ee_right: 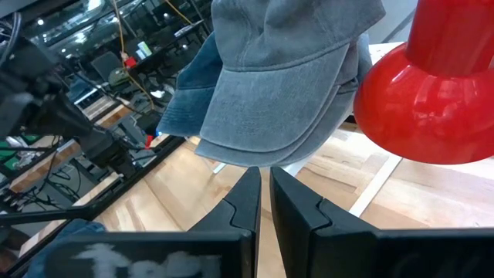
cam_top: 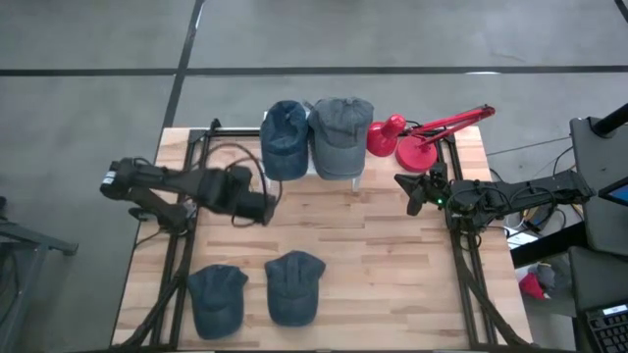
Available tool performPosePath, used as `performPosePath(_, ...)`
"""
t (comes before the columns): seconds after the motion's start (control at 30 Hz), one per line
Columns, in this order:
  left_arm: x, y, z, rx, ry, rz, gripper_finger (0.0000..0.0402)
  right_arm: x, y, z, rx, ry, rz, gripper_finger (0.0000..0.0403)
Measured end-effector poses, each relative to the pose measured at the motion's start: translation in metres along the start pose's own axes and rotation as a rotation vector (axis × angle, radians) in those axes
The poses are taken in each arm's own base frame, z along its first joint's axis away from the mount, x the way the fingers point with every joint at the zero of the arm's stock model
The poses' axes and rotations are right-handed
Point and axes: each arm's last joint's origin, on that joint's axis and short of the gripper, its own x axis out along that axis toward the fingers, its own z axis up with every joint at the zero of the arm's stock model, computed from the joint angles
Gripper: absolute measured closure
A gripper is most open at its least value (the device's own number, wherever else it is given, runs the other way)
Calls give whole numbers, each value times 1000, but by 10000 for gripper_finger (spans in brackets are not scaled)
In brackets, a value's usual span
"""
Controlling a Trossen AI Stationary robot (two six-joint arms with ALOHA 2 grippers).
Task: Stack small to large cups/mugs on shelf
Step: Stack the left blue cup on the other blue cup on the shelf
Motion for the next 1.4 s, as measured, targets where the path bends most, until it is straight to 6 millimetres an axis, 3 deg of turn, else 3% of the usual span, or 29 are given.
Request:
performPosePath(0.3,21,4,-52,-132,116,55,232,0,0,0,0,0,0,374)
performPosePath(0.87,57,3,-115,-143,395,-8,232,0,0,0,-1,0,-1,374)
performPosePath(1.4,45,22,-169,-187,579,146,232,0,0,0,-5,0,-3,374)
